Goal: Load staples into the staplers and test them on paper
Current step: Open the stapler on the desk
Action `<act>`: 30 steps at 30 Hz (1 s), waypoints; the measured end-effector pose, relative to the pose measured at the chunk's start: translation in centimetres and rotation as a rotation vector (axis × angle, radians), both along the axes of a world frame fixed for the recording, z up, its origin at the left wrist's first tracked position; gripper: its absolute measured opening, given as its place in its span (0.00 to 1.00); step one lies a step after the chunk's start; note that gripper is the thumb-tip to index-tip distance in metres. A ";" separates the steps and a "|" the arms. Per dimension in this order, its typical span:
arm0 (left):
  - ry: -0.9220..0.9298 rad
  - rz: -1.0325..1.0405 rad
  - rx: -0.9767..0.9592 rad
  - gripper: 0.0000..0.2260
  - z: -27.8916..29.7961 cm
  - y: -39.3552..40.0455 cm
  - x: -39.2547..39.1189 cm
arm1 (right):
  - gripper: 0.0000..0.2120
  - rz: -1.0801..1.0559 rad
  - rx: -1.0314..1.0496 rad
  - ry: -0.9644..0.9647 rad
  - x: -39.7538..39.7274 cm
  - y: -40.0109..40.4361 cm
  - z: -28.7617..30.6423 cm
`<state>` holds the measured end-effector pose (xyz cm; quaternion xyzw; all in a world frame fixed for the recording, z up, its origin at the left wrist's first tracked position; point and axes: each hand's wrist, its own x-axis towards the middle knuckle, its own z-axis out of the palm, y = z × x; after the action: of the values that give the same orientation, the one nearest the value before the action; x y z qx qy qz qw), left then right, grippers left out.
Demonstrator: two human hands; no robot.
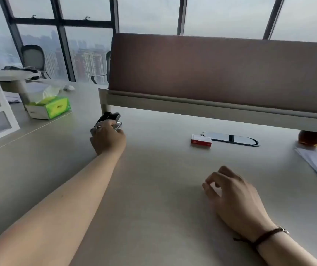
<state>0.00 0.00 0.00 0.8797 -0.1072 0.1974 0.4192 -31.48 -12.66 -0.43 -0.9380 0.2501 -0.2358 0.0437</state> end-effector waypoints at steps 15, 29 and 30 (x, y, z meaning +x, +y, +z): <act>0.003 -0.114 0.247 0.21 -0.3 -1.1 -1.1 | 0.17 -0.012 0.136 0.013 0.2 -0.3 0.2; -0.088 -0.967 0.215 0.22 -1.2 3.2 -20.0 | 0.24 -0.025 0.351 0.044 -6.1 1.7 0.6; -0.074 -0.993 0.211 0.22 -1.0 3.4 -20.9 | 0.19 -0.017 0.372 0.032 -6.9 1.8 0.7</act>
<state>-20.94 3.41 -0.97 0.7524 -0.5467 -0.0067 0.3674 -38.37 -10.84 0.23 -0.9153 0.2979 -0.1711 0.2103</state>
